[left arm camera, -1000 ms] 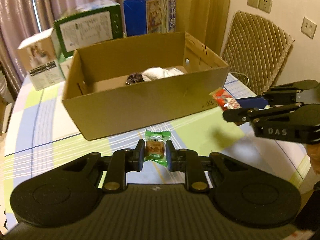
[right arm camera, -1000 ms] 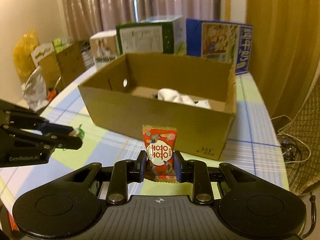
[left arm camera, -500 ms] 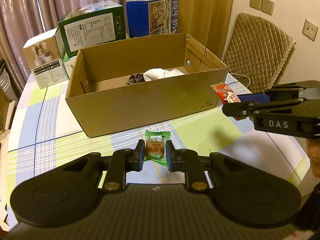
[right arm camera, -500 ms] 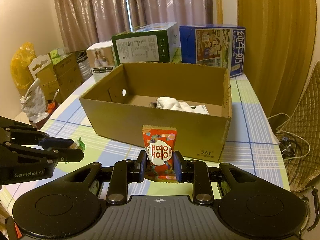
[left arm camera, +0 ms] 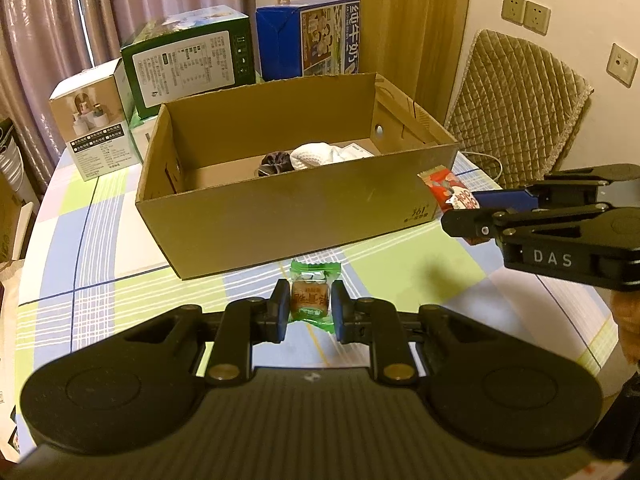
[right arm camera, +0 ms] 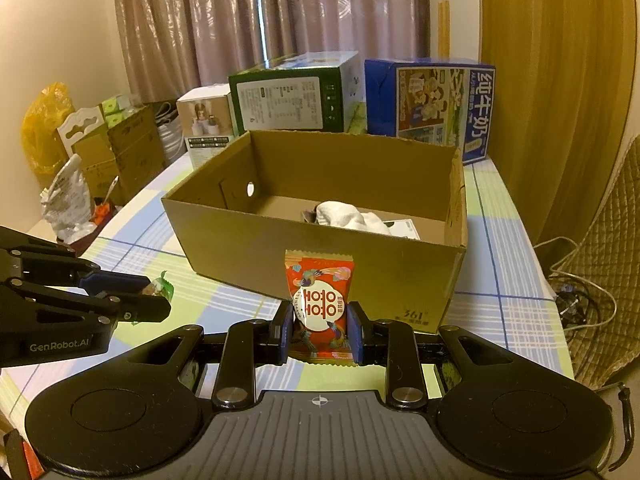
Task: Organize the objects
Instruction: 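Carry the candy and snack packet over the cardboard box with both tools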
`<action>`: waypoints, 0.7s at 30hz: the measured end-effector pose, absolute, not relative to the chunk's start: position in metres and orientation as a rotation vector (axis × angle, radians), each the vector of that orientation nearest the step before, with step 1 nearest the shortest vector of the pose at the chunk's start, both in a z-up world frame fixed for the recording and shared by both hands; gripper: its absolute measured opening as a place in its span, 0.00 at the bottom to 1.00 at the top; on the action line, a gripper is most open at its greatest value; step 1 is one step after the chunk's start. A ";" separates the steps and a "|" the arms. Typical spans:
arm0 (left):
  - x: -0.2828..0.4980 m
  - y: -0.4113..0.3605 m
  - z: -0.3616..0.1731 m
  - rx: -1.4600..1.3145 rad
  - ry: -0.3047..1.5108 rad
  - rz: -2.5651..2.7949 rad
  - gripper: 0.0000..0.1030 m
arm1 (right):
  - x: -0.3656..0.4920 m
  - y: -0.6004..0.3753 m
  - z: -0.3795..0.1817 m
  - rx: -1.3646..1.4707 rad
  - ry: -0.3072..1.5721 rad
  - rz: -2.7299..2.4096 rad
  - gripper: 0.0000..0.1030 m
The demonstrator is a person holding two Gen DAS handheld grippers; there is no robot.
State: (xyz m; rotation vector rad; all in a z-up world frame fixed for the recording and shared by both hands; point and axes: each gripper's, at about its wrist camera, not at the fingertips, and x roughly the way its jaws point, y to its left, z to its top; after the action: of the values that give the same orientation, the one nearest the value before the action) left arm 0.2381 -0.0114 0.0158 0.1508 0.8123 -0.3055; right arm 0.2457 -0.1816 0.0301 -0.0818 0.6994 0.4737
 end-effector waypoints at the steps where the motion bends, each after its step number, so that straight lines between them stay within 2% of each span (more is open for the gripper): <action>1: 0.238 -0.011 0.016 0.150 0.812 -0.306 0.17 | 0.245 -0.182 0.030 -0.082 0.698 0.473 0.25; 8: 0.239 -0.010 0.018 0.149 0.810 -0.303 0.17 | 0.250 -0.186 0.035 -0.068 0.691 0.446 0.25; 21: 0.280 0.008 0.062 0.084 0.710 -0.219 0.17 | 0.287 -0.178 0.075 0.016 0.593 0.378 0.25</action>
State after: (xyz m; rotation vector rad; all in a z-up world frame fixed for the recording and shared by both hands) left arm 0.2795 0.0083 0.0622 0.0838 0.7100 -0.2190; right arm 0.2871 -0.1783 0.0750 0.0157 0.5934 0.3783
